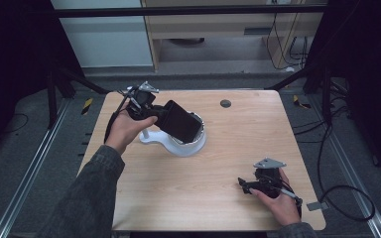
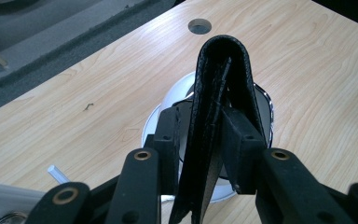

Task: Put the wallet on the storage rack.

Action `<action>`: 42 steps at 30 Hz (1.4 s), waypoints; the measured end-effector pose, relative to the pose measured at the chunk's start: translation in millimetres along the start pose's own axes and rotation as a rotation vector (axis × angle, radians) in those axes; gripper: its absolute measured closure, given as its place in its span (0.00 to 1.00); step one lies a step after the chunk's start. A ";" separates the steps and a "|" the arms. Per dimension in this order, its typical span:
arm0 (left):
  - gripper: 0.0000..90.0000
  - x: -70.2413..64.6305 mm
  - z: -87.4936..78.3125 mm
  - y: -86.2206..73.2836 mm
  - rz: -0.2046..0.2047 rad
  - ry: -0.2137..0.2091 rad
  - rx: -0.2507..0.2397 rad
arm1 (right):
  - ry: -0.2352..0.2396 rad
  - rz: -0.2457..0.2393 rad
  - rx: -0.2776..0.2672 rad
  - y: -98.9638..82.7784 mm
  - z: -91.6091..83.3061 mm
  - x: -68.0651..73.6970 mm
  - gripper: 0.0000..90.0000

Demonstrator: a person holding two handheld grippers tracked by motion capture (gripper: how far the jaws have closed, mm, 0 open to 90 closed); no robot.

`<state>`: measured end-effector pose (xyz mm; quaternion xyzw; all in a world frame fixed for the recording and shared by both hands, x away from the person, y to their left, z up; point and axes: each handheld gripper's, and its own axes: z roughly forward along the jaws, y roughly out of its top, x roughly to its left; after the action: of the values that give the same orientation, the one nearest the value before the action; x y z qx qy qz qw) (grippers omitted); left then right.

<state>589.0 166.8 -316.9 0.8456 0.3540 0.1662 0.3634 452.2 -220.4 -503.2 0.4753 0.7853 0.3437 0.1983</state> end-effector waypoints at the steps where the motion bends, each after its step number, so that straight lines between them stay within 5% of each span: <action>1: 0.76 0.6 0.1 -0.1 -0.003 0.002 0.001 | 0.001 0.000 0.000 0.0 0.1 0.0 0.08; 42: 0.72 12.2 -14.6 2.6 -0.028 0.044 -0.074 | 0.003 -0.006 0.007 -0.2 0.9 0.5 0.08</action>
<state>590.9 181.5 -304.8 0.8227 0.3672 0.1925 0.3888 452.5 -219.6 -503.9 0.4730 0.7883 0.3410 0.1965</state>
